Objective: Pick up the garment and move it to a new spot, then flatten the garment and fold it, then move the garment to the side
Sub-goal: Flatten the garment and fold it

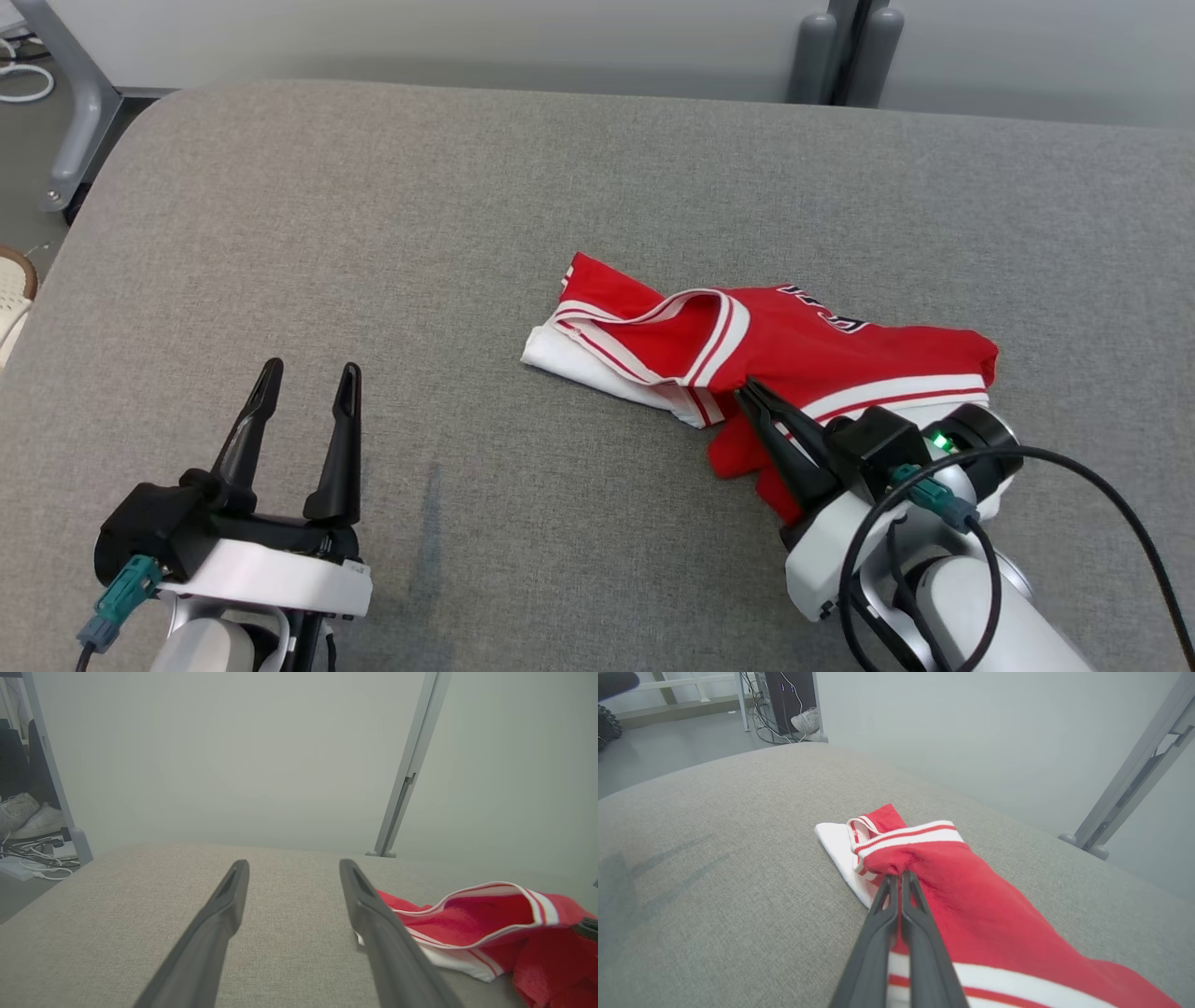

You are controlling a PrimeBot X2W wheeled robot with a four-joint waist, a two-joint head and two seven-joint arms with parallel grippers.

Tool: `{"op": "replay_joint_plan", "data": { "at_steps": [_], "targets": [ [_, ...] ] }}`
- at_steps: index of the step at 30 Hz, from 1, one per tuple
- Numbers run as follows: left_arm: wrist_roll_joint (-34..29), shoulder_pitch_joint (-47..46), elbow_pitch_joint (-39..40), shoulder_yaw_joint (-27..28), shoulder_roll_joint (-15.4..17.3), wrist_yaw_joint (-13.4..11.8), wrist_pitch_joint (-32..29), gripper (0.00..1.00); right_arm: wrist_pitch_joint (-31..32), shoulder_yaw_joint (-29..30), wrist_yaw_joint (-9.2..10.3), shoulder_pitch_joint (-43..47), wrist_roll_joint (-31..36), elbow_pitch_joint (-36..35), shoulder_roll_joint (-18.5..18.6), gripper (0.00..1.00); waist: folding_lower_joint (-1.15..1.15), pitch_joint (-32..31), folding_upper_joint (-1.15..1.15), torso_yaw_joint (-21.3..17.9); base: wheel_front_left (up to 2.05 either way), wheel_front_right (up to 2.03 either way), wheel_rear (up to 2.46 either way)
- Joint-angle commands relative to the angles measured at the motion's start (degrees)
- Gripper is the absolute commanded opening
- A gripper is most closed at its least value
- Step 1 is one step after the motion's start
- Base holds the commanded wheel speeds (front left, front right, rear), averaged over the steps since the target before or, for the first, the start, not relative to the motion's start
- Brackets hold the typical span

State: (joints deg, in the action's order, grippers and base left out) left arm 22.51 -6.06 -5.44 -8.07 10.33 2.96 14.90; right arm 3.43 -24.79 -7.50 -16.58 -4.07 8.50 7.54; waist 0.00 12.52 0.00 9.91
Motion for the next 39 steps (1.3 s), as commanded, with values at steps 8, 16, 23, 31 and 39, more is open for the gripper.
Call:
{"op": "replay_joint_plan", "data": {
  "at_steps": [8,16,23,31,39],
  "targets": [
    [-0.9,1.3,0.0,0.5,0.5,-0.2,0.2,1.0,-2.9,-3.4,-0.01,-5.3,-3.0,-7.6,-1.7,0.0,0.0,-2.3,0.0,-0.9,0.0,0.0,0.0],
    [-0.8,1.9,0.5,0.4,0.9,-0.5,0.1,1.0,-6.1,-6.5,-0.01,-15.4,-6.4,-10.2,-4.3,0.0,0.0,-3.8,0.0,-1.9,0.0,0.0,0.0],
    [-0.5,2.9,0.8,0.0,1.0,-0.8,-0.1,1.0,-9.4,-1.4,0.0,-21.1,-13.2,-10.8,-4.4,0.0,0.0,-4.3,0.0,-3.0,0.0,0.0,0.0],
    [-0.2,2.6,1.4,-0.3,1.1,-0.8,-0.1,1.0,-9.4,11.5,-0.01,-16.1,-14.7,-4.9,-4.5,0.0,0.0,-3.0,0.0,-4.9,0.0,0.0,0.0],
    [-0.4,1.0,2.0,-0.7,1.7,-0.5,-0.2,1.0,-11.2,27.1,-0.02,-7.5,-15.2,5.5,-4.5,0.0,0.0,-0.6,0.0,-6.5,0.0,0.0,0.0]
  ]
}}
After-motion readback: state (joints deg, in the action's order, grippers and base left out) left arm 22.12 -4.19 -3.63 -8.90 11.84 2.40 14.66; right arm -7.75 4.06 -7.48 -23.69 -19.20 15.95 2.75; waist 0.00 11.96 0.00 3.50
